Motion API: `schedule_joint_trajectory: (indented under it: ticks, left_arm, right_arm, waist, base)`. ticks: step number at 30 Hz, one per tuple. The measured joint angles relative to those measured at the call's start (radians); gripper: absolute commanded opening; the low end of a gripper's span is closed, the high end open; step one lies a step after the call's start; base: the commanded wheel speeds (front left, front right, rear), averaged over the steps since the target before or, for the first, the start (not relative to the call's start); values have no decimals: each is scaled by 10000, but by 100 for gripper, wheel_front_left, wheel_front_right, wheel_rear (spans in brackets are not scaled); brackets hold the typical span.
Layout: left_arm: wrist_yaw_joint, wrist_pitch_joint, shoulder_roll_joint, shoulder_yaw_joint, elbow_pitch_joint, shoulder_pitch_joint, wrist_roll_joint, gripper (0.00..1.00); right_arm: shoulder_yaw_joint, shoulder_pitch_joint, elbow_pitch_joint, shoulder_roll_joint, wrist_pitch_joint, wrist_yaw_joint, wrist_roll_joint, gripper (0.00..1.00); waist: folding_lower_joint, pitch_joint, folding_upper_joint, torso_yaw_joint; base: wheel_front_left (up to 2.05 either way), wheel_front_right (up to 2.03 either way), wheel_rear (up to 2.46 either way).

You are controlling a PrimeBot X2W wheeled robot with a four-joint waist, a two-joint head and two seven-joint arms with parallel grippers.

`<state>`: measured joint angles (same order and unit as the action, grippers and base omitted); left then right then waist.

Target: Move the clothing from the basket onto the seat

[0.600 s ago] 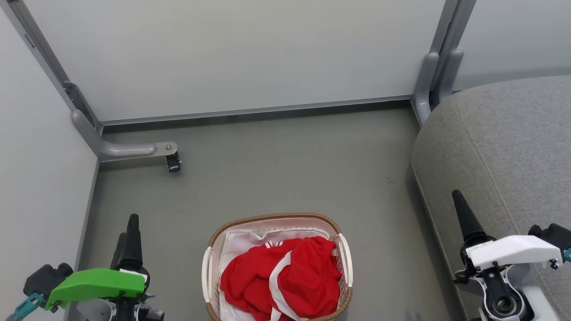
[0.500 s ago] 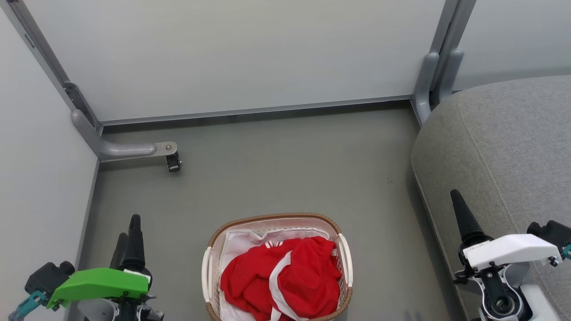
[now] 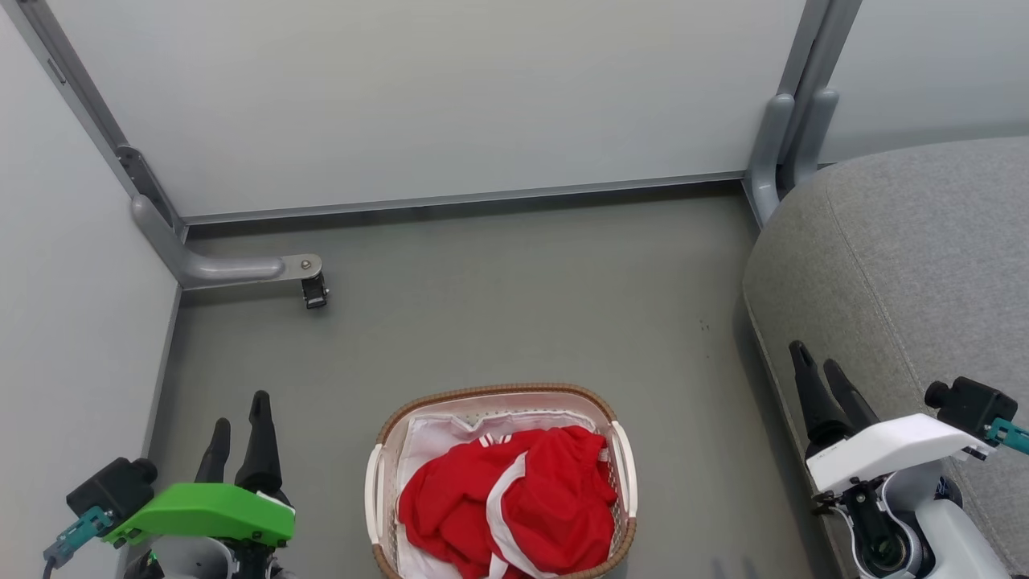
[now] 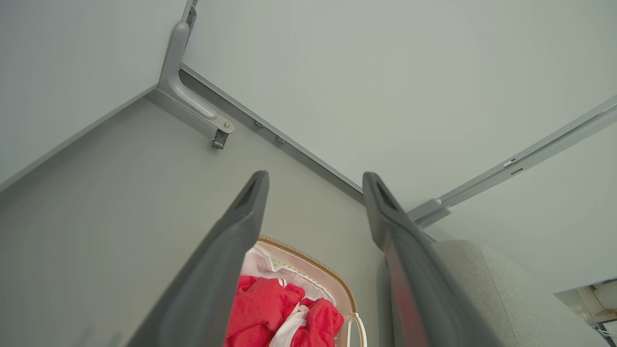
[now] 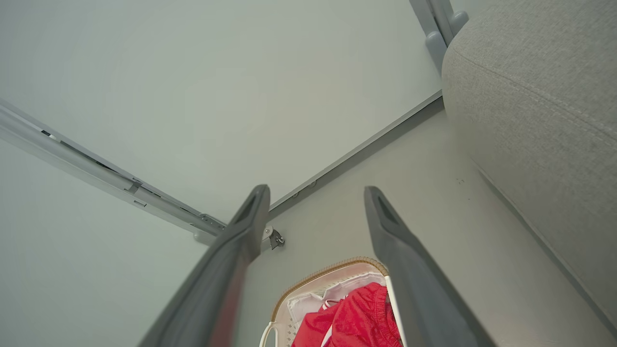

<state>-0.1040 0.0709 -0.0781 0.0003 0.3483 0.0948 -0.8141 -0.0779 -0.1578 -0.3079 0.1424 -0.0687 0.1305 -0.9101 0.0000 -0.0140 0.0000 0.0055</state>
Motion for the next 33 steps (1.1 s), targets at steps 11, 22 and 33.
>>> schedule_joint_trajectory:
  ticks: [11,22,33]
  left_arm:
    - [391,328,-209,-414,121,39,1509,100]
    - [704,637,-303,-644,219,26,2658,100]
    - [777,909,-303,-767,458,-11,3776,100]
  right_arm:
    - [-316,-167,-174,142,-320,0,1620,100]
    - [-470,-169,-424,207,-648,0,2949,100]
    - [-623,-172,-560,224,-920,0,4123,100]
  waist:
    - [0,1,0,14]
    - [0,-11,0,55]
    - [0,-98,0,86]
  base:
    - [0,0,0]
    - [0,0,0]
    - [0,0,0]
